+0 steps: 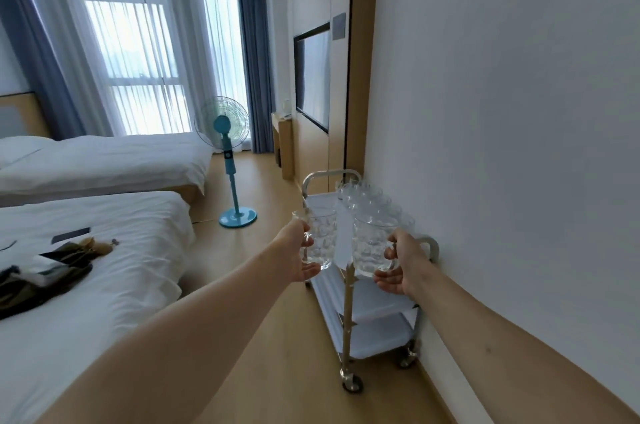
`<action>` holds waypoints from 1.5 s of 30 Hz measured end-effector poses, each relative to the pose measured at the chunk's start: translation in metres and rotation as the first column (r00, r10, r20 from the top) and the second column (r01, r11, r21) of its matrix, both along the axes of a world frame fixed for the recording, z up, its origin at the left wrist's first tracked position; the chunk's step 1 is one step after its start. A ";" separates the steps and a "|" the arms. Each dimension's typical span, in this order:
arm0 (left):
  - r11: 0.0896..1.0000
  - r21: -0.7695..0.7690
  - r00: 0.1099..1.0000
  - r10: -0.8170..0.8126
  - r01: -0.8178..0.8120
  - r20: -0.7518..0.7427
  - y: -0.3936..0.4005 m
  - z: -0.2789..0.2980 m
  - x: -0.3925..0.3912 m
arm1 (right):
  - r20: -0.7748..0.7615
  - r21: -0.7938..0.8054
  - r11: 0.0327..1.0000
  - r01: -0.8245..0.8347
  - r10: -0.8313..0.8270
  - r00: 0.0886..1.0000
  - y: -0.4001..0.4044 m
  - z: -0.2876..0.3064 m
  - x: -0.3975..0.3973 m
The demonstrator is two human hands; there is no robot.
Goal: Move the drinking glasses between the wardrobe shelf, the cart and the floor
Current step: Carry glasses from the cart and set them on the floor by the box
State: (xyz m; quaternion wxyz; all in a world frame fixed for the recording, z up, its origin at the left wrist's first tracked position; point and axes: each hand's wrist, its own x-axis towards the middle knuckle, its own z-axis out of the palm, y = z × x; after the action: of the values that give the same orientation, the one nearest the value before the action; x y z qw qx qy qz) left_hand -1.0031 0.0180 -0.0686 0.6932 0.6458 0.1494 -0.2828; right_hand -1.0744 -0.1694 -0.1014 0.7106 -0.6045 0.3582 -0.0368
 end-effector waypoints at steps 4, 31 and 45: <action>0.998 0.030 0.996 0.063 -0.061 -0.067 0.004 -0.022 0.022 | -0.044 0.026 0.997 -0.068 0.069 0.997 0.001 -0.026 0.033; 0.998 0.041 0.979 -0.044 0.054 -0.200 0.016 -0.098 0.395 | -0.230 0.068 0.997 0.039 -0.022 0.973 0.019 -0.092 0.376; 0.994 0.055 0.958 -0.080 0.099 -0.274 -0.010 -0.143 0.546 | -0.283 0.105 0.990 0.095 -0.062 0.957 0.000 -0.133 0.526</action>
State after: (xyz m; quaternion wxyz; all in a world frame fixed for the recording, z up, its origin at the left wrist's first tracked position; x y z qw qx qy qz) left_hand -0.4567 0.0080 -0.2116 0.6306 0.6302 0.2230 -0.3943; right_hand -0.5485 -0.1697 -0.2341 0.6854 -0.5458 0.4802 0.0417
